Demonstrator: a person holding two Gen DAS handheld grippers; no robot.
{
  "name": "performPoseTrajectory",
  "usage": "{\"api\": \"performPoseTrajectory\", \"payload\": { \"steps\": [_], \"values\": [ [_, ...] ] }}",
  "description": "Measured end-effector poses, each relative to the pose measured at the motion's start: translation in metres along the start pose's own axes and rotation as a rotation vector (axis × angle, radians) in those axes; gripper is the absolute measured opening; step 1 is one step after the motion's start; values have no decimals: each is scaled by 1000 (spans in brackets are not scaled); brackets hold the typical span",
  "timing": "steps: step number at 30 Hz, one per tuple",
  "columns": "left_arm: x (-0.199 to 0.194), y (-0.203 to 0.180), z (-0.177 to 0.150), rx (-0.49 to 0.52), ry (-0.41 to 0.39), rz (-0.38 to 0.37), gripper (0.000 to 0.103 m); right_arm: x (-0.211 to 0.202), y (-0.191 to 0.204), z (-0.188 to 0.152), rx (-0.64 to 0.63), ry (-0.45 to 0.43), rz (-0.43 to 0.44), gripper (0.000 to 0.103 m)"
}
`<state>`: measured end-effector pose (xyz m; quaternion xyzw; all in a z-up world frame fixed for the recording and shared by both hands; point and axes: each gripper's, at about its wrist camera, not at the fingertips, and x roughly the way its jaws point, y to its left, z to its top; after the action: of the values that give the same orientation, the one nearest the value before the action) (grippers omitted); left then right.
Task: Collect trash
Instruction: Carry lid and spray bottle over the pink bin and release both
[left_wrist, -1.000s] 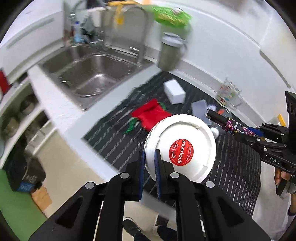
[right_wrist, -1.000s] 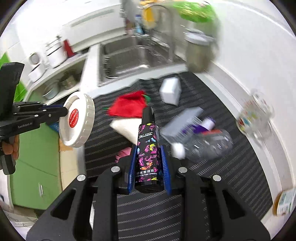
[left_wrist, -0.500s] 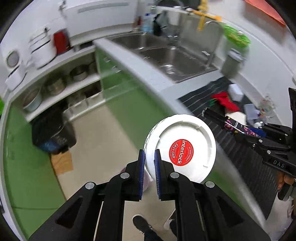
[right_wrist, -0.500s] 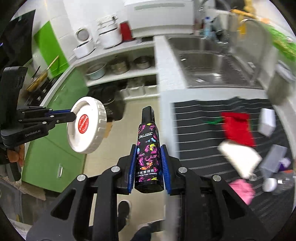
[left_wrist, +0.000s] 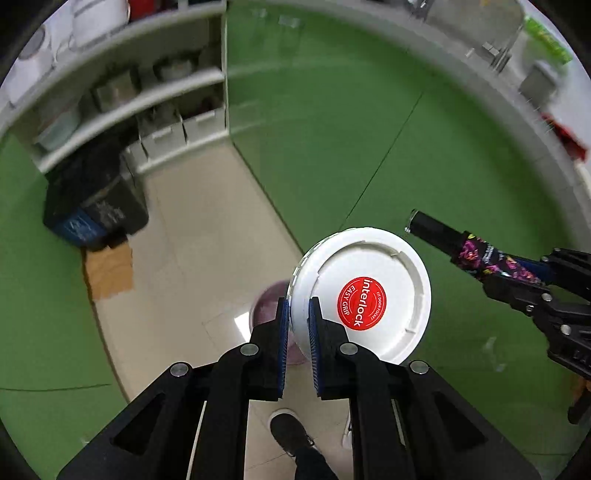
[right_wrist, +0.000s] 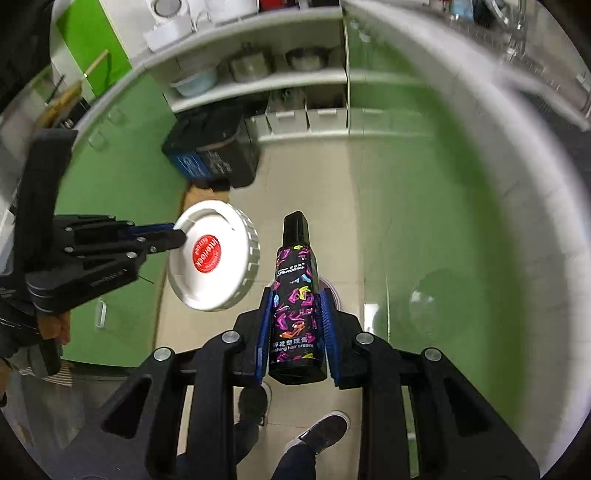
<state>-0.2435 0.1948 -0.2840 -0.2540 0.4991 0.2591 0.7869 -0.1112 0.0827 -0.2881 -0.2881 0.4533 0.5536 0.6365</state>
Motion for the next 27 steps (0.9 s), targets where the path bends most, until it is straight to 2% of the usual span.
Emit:
{"api": "performPoseTrajectory", "payload": {
  "steps": [6, 12, 13, 14, 16, 20, 27],
  "values": [
    [102, 15, -33, -22, 44, -8, 11, 81, -19, -27, 21, 40, -5, 25],
    [155, 19, -47, -39, 53, -15, 14, 136, -31, -47, 34, 71, -1, 25],
    [160, 21, -47, -42, 46, -13, 23, 140, -32, -47, 34, 73, -1, 25],
    [165, 21, -48, -47, 38, -4, 53, 144, -33, -49, 35, 74, -1, 25],
    [167, 23, -50, -66, 10, -7, 97, 150, -33, -50, 37, 78, 0, 25],
    [172, 25, -52, -74, 14, 0, 97, 155, -32, -53, 32, 82, 0, 25],
    [159, 38, -56, -88, 0, 15, 97, 161, -26, -50, 23, 85, 13, 25]
  ]
}}
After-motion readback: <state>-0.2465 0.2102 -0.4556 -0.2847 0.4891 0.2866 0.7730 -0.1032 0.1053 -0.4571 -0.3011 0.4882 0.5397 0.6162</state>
